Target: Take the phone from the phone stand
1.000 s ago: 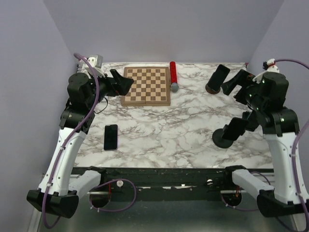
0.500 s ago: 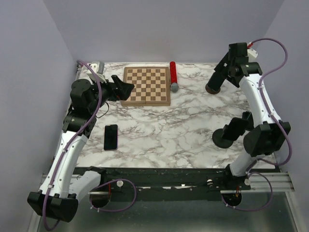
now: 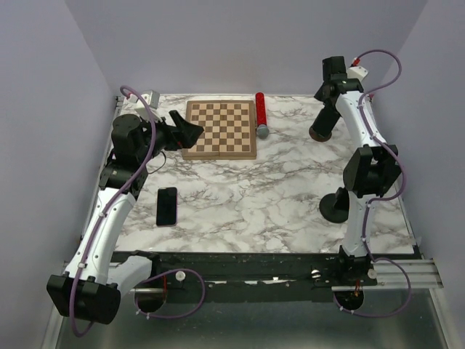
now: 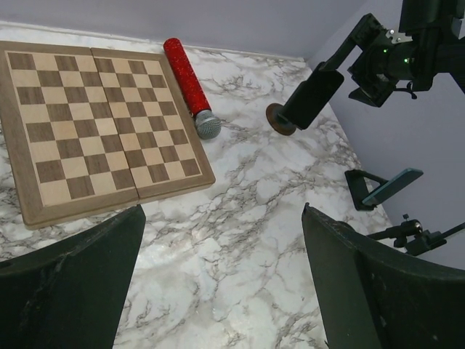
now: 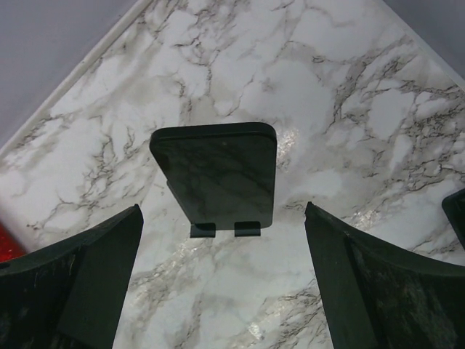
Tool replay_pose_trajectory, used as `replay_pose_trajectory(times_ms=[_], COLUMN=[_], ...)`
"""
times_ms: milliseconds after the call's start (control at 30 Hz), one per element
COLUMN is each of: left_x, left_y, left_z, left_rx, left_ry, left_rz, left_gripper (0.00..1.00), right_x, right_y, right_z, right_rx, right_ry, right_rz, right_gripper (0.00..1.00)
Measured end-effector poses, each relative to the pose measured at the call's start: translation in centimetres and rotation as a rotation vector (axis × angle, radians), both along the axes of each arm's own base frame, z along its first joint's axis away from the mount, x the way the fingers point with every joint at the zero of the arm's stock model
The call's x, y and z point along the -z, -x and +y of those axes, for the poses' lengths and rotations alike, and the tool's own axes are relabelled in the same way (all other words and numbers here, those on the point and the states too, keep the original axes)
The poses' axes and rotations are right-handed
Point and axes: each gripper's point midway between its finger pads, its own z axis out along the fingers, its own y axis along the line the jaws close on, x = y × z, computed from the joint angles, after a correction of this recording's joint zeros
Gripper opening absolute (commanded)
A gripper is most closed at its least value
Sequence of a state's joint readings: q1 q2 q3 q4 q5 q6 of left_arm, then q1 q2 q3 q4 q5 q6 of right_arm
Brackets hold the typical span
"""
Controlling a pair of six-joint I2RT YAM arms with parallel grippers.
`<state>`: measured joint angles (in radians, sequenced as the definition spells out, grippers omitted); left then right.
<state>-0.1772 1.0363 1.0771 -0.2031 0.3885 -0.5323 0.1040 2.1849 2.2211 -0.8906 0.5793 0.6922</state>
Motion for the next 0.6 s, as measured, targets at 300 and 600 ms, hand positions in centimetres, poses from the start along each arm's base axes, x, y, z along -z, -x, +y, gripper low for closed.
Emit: replay_pose_trajectory(times_ms=[300, 600], left_x=[-0.2, -0.4], left_y=[0.2, 0.2], left_z=[-0.4, -0.6], left_rx=[0.022, 0.035], left_ry=[0.020, 0.025], left_rz=[-0.002, -0.010], left_gripper=[0.96, 0.96], right_x=[3.0, 5.1], right_y=[0.7, -0.1], right_z=[-0.9, -0.9], right_rx=[-0.019, -0.045], right_ry=[0.048, 0.073], right_rz=[0.083, 0.117], right_gripper=[1.00, 1.00])
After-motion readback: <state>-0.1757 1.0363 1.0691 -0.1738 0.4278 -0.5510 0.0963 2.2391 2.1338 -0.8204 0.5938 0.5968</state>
